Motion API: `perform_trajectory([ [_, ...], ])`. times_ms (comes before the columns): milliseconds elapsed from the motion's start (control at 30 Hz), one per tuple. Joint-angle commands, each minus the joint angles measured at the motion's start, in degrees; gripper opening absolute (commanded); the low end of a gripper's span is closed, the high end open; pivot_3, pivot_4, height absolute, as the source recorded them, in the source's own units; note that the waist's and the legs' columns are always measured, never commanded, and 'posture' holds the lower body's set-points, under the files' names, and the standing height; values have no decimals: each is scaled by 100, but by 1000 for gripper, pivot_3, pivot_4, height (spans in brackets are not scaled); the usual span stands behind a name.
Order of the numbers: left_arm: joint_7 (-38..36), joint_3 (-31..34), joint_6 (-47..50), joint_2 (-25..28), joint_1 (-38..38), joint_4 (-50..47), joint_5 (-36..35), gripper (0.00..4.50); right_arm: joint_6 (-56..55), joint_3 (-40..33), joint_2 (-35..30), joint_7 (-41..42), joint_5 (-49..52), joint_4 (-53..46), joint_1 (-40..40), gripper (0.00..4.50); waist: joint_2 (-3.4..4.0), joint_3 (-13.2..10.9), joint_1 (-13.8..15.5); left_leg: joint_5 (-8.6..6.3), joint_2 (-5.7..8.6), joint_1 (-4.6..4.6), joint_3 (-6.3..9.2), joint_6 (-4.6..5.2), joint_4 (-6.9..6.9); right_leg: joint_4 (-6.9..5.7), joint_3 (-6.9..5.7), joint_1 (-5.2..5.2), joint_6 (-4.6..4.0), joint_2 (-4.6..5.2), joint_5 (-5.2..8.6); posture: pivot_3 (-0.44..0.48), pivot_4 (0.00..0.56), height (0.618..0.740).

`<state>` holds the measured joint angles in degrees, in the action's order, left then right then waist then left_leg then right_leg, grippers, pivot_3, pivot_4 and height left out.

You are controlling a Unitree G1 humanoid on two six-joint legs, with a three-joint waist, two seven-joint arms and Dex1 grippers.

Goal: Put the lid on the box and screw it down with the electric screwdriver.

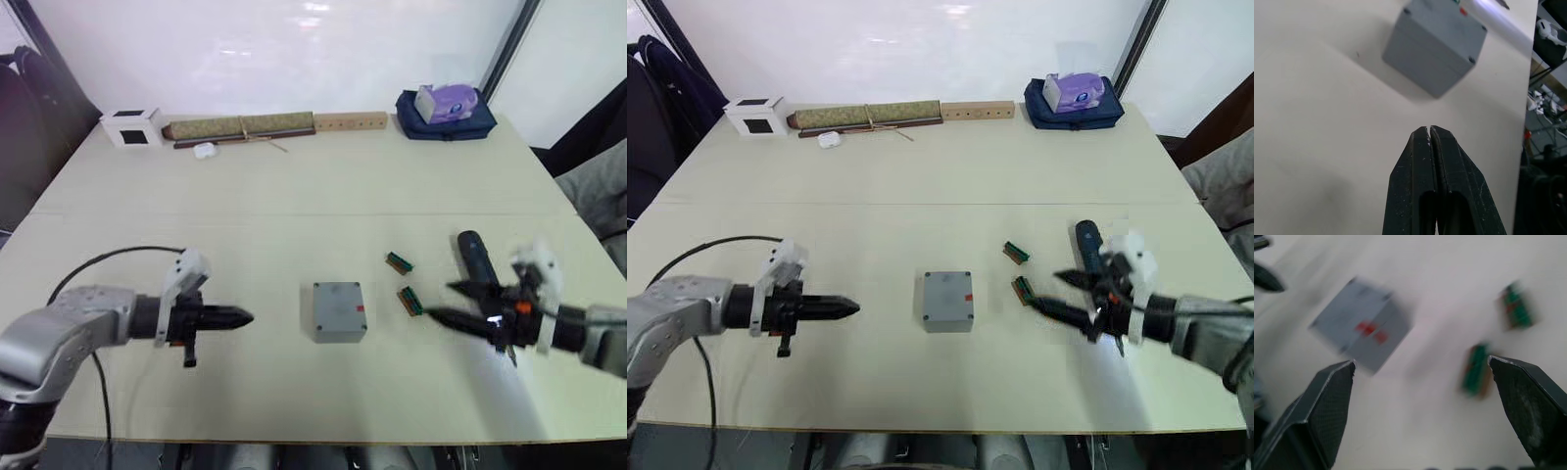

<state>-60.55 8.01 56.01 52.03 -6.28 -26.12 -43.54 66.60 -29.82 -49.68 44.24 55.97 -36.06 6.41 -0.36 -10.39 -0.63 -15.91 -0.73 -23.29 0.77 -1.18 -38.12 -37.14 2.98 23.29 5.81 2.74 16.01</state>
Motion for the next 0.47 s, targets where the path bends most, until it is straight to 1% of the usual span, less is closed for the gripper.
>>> perform_trajectory([
  [33, -21, 158, -23, 141, 474, -456, -183, 0, -156, 4, -272, 344, -57, -204, 567, 4465, 0, 0, -5, 0, 0, 2, -3, 0, 0, -1, 1, -1, 0, 0, 0, 0, 150, 740],
  [167, -32, 213, -56, 213, 836, -607, -272, 0, -301, 51, -314, 350, -34, -214, 720, 4465, -2, 1, -30, 0, -10, 11, -11, 0, 0, -4, 3, 0, -2, -11, 1, 0, 150, 740],
  [300, 49, 124, -86, 164, 1106, -722, -304, 0, -488, 181, -395, 366, -248, -216, 850, 4465, -2, 1, -15, 0, -12, 13, -17, 0, 0, -6, 3, 0, -3, -16, 2, 0, 150, 740],
  [367, 7, 53, 272, 252, 1243, -711, -565, 0, -597, 257, -415, 368, -373, -202, 931, 4465, -5, 2, -3, 0, -12, 11, -20, 0, 0, -5, 4, 0, -3, -14, 2, 0, 150, 740],
  [467, 12, -26, 187, 239, 1166, -725, -566, 0, -710, 332, -420, 362, -491, -148, 967, 4465, -5, 2, -3, 0, -10, 11, -21, 0, 0, -5, 4, 0, -3, -12, 2, 0, 150, 740],
])
